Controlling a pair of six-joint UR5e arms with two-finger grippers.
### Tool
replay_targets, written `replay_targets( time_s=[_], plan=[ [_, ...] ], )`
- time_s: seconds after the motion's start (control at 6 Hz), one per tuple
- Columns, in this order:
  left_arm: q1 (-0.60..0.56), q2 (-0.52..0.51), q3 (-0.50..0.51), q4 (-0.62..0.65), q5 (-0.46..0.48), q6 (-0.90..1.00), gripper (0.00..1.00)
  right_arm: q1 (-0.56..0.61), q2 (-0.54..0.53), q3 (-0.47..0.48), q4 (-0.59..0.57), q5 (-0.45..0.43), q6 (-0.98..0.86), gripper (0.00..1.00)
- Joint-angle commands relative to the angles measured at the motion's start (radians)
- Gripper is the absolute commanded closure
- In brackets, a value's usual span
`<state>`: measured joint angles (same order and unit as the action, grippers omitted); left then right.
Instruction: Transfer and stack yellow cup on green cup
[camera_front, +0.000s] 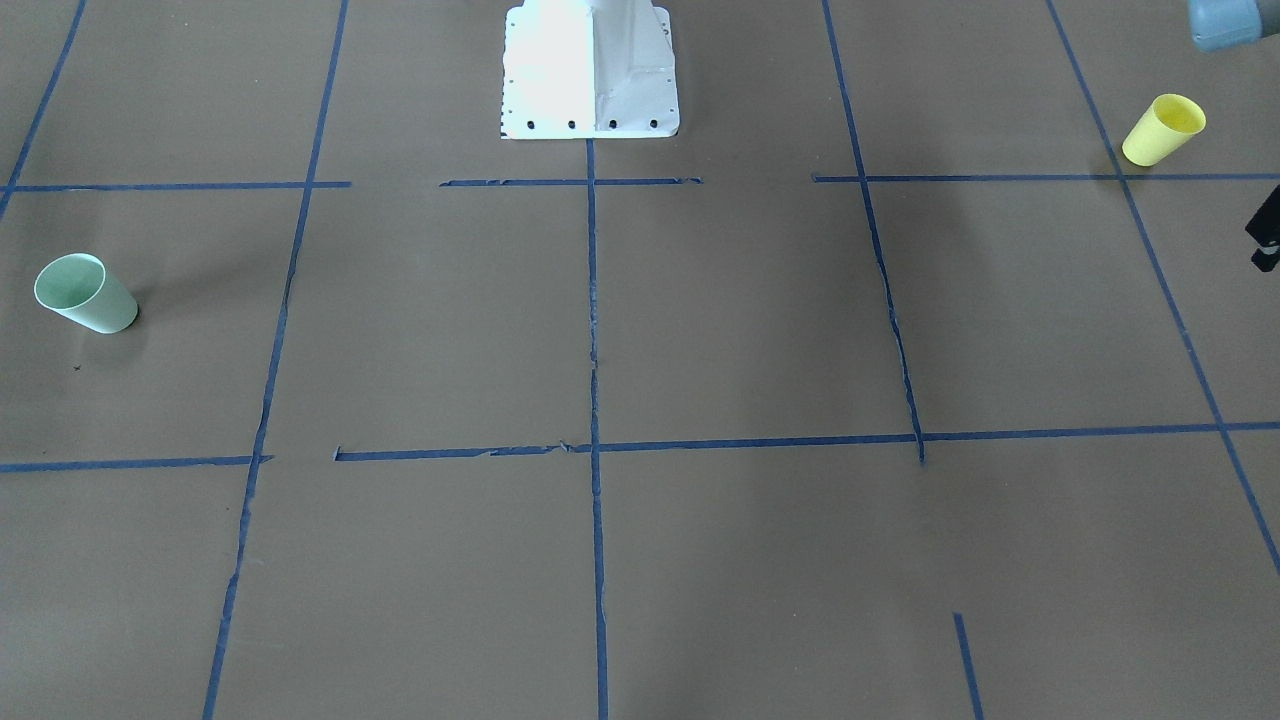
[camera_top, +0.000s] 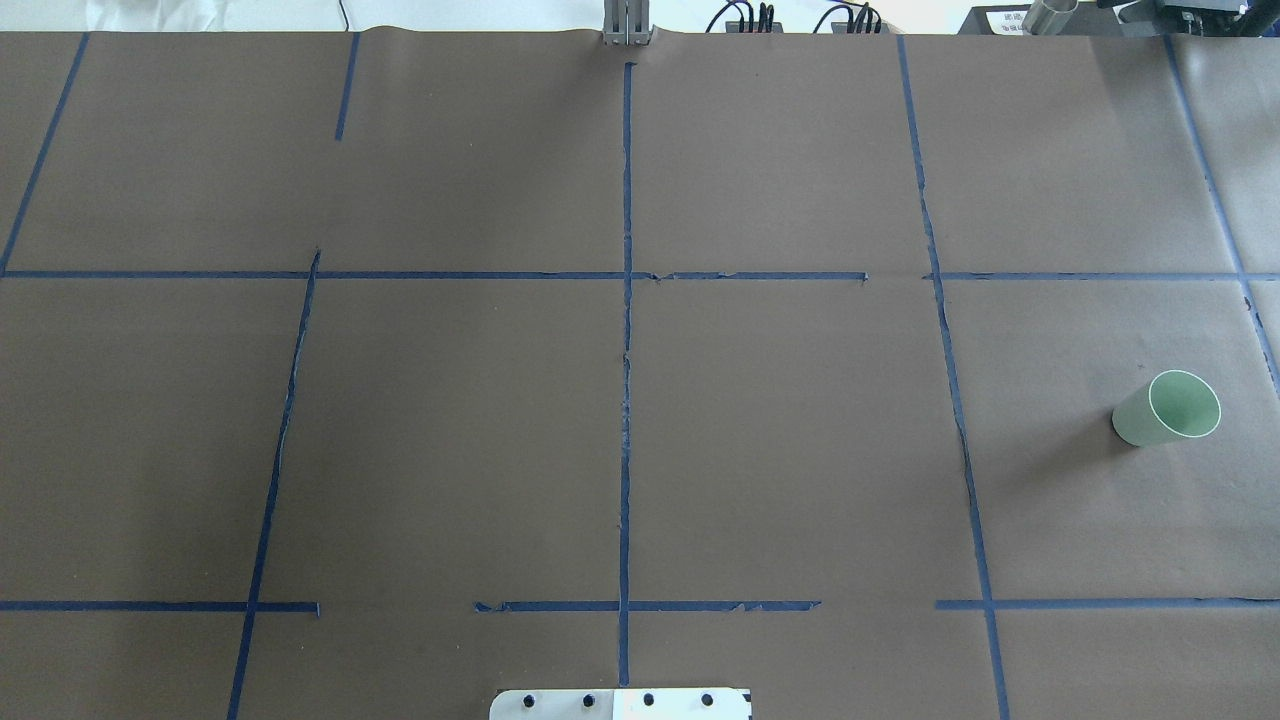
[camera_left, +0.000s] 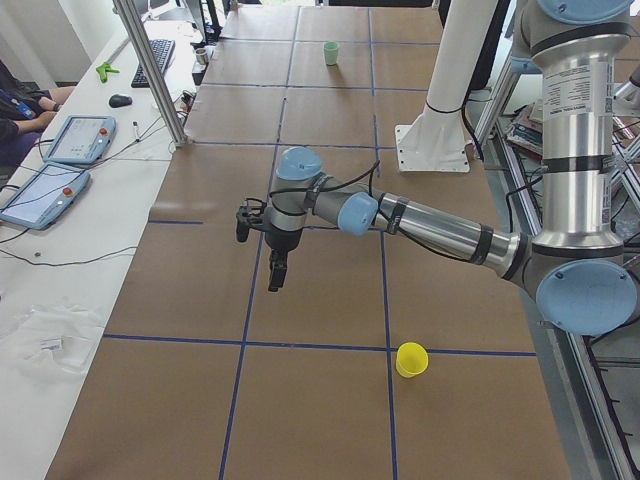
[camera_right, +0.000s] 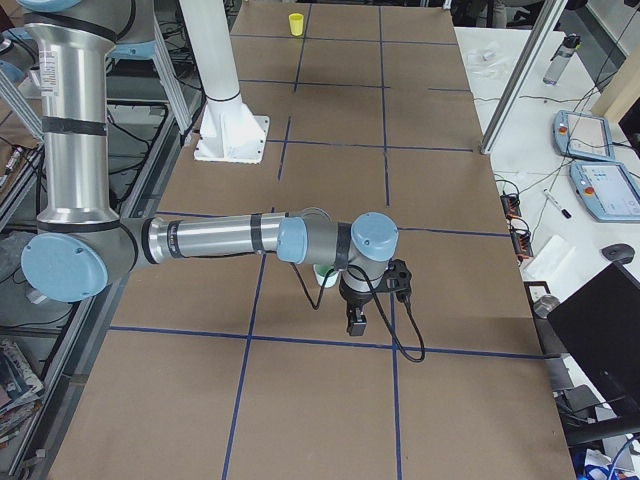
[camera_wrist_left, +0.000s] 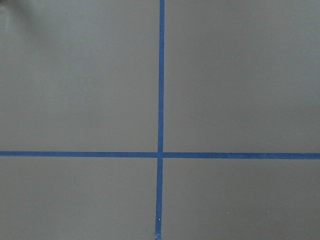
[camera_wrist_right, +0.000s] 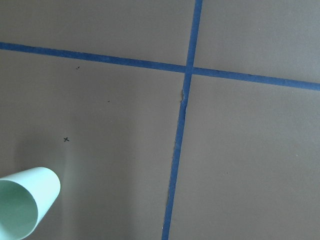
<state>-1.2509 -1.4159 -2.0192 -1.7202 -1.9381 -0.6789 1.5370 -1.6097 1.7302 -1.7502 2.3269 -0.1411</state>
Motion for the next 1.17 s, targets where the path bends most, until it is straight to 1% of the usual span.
replay_targets(
  time_s=[0.0, 0.17, 0.33, 0.5, 0.67, 0.83, 1.0],
  plan=[
    [0.132, 0.142, -0.123, -0.047, 0.176, -0.317, 0.0, 0.0, 0.001, 0.002, 0.0, 0.0, 0.0, 0.0],
    [0.206, 0.214, -0.133, -0.091, 0.3, -0.441, 0.0, 0.0, -0.001, 0.002, 0.0, 0.0, -0.002, 0.0],
    [0.276, 0.277, -0.133, -0.131, 0.382, -0.543, 0.0, 0.0, -0.001, 0.002, 0.0, 0.0, 0.0, 0.0],
    [0.377, 0.326, -0.131, -0.136, 0.498, -0.673, 0.0, 0.0, -0.001, 0.002, 0.0, 0.0, -0.002, 0.0],
    [0.463, 0.377, -0.131, -0.127, 0.589, -0.802, 0.0, 0.0, -0.001, 0.003, 0.0, -0.001, -0.002, 0.0],
    [0.499, 0.432, -0.13, -0.121, 0.649, -0.896, 0.0, 0.0, -0.001, 0.003, 0.0, 0.0, -0.002, 0.0],
    [0.552, 0.437, -0.131, -0.037, 0.7, -1.024, 0.0, 0.0, -0.001, 0.003, 0.0, 0.0, -0.002, 0.0]
  ],
)
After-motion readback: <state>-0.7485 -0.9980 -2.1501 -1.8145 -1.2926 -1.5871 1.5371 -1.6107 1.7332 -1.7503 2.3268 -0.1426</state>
